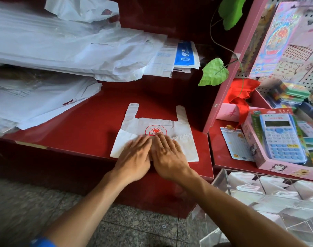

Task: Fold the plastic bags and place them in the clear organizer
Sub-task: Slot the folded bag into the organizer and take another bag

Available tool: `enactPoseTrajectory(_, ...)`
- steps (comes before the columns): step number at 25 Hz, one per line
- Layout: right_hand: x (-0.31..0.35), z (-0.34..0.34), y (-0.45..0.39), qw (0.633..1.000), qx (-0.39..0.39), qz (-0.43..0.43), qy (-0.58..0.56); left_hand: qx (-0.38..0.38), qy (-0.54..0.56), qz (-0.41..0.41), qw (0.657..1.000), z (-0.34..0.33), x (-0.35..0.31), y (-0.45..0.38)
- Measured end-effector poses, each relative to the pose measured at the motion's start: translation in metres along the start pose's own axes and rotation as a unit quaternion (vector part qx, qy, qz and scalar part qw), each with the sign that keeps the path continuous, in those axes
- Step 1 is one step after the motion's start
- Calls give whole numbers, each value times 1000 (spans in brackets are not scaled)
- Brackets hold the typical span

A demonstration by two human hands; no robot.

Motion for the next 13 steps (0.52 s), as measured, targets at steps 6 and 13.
enactPoseTrajectory(6,-15,12,20,995,38,-90,26,141,-84,147,975,10,34,8)
enactPoseTrajectory(13,-47,24,43,990,31,-133,34,158,-70,129,976,27,52,24)
Point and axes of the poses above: each hand's wrist, its own y-axis away from the middle knuckle, its own z-axis out of the back of the hand, x = y × z, the point moved 4 cm from there along -y, towards the middle knuckle, and after that the axes turned 7 degrees about z, right-handed, at the moved point
